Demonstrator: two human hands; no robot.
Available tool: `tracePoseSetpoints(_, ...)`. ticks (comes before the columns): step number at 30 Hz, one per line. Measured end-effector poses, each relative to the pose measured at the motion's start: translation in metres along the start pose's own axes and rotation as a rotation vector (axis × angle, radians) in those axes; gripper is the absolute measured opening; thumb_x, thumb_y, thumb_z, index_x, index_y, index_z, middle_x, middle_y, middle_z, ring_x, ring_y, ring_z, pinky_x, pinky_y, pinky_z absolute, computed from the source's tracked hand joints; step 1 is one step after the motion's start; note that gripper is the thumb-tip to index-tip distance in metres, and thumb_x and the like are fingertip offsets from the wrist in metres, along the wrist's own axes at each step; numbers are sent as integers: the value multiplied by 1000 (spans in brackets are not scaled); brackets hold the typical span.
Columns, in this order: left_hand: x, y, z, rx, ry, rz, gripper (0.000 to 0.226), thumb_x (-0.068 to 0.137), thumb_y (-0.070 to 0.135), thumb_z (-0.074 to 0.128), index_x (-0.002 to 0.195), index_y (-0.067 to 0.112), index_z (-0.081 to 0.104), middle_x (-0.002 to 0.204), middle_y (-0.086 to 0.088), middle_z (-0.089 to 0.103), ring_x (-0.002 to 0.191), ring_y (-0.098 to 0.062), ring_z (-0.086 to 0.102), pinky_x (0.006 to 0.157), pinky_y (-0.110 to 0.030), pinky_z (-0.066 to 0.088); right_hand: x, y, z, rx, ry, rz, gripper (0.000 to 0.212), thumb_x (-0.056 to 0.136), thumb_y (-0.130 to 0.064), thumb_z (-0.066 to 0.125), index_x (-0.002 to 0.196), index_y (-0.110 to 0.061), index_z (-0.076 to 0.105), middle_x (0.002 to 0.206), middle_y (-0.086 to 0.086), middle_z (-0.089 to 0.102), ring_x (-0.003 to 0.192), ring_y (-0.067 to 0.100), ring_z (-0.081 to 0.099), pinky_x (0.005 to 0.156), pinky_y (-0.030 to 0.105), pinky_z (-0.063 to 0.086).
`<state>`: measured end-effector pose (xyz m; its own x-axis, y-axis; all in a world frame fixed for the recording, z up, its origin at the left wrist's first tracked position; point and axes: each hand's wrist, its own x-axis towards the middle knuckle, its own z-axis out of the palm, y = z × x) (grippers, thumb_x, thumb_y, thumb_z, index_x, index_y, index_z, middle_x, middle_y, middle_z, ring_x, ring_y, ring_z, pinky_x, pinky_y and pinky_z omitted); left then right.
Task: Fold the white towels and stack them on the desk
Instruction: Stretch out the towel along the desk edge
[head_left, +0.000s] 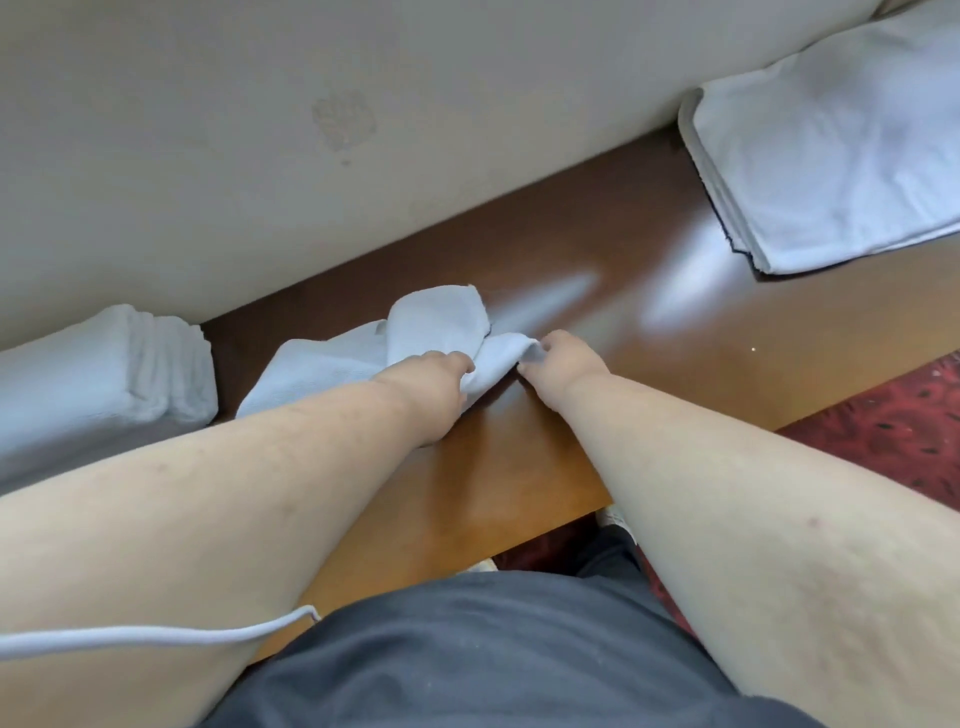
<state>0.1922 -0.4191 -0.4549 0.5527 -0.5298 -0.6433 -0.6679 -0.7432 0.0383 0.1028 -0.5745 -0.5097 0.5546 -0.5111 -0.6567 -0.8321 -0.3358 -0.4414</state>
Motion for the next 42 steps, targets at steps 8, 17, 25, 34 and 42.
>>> tracePoseSetpoints(8, 17, 27, -19, -435, 150, -151, 44, 102, 42, 35, 137, 18, 46, 125, -8, 61, 108, -29, 57, 87, -36, 41, -28, 1, -7, 272, 53, -283, 16, 80, -17, 54, 72, -24, 41, 67, -4, 51, 58, 15, 44, 49, 25, 32)
tracePoseSetpoints(17, 17, 20, -46, -609, -273, -288, 29, 96, 31, 59, 74, 13, 53, 74, -2, 56, 66, -19, 55, 72, -33, 49, -88, -21, -9, 247, 62, -514, 18, 80, -13, 48, 73, -28, 41, 65, -7, 52, 58, 11, 44, 50, 26, 35)
tracePoseSetpoints(25, 1, 19, -50, -325, -324, -259, 17, 94, 23, 45, 83, 18, 57, 82, -3, 53, 79, -23, 50, 75, -25, 41, -111, -23, -14, 350, 196, -468, 27, 78, -13, 45, 73, -40, 43, 87, -8, 67, 82, 17, 61, 72, 38, 52)
tracePoseSetpoints(34, 9, -5, -78, -1040, 379, -396, 27, 95, 27, 43, 114, 15, 58, 69, -6, 64, 62, -23, 67, 57, -27, 53, -114, 10, -17, 125, 258, -329, 29, 81, 8, 46, 93, -11, 65, 109, 12, 61, 99, 28, 56, 77, 21, 36)
tracePoseSetpoints(42, 11, 9, -87, -1111, 514, -112, 47, 94, 26, 36, 135, 48, 30, 100, 6, 62, 82, -28, 68, 72, -39, 57, -121, 35, -27, 156, 369, -186, 23, 90, -11, 39, 86, -29, 54, 72, -4, 56, 69, 21, 55, 55, 29, 35)
